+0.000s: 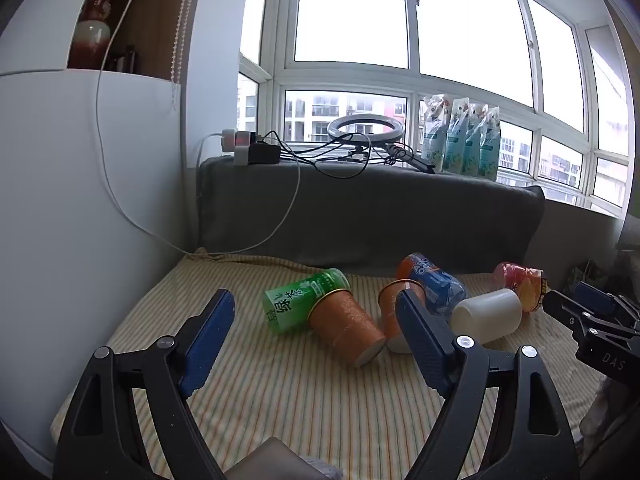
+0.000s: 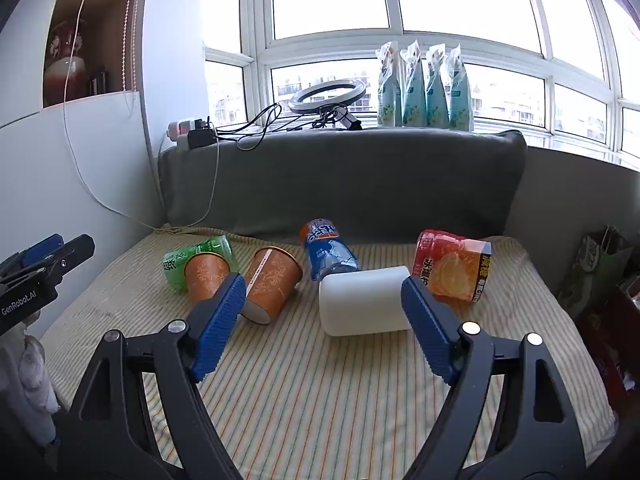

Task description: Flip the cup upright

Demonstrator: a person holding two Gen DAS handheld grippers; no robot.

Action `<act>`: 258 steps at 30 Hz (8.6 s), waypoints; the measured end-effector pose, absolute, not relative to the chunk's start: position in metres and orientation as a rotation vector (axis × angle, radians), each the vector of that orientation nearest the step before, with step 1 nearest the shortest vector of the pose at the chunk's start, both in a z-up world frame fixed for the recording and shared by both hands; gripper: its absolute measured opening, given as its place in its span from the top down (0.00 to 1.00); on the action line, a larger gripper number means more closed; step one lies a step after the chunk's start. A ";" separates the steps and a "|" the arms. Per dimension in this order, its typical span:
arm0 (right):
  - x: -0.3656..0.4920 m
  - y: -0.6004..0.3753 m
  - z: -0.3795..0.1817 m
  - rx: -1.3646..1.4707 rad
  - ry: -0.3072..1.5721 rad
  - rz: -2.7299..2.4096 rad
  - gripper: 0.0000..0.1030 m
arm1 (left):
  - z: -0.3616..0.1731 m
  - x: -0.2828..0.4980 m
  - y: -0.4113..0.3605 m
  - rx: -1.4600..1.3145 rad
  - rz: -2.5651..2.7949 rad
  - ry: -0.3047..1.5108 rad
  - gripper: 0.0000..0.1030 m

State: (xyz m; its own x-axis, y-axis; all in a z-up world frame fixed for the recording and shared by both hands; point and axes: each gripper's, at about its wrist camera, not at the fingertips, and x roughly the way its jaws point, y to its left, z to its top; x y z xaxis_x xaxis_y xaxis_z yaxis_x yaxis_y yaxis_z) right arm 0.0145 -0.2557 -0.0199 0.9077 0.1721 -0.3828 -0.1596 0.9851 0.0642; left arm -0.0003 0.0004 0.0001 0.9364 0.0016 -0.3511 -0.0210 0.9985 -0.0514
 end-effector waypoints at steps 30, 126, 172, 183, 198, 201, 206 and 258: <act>0.008 -0.258 -0.007 -0.003 0.350 0.116 0.20 | 0.003 -0.004 -0.003 -0.053 0.008 0.356 0.20; 0.161 -0.121 -0.027 -0.542 0.630 0.718 0.12 | -0.046 0.002 0.062 -0.092 0.098 0.524 0.20; 0.248 0.072 -0.127 -1.390 0.974 1.035 0.30 | -0.060 0.001 0.112 -0.232 0.138 0.586 0.20; 0.259 0.089 -0.111 -1.296 0.900 0.974 0.38 | -0.061 -0.002 0.117 -0.240 0.155 0.581 0.20; 0.229 0.023 -0.010 -0.629 0.918 0.923 0.38 | -0.041 -0.025 0.093 -0.184 0.100 0.548 0.20; 0.222 -0.011 -0.012 -0.426 1.006 0.892 0.38 | -0.037 -0.029 0.087 -0.172 0.070 0.547 0.20; 0.202 -0.080 -0.030 -0.097 1.132 0.833 0.38 | -0.034 -0.032 0.074 -0.155 0.013 0.561 0.20; 0.017 -0.355 -0.086 0.350 0.835 0.284 0.18 | -0.093 0.142 -0.087 -0.471 -0.540 1.251 0.20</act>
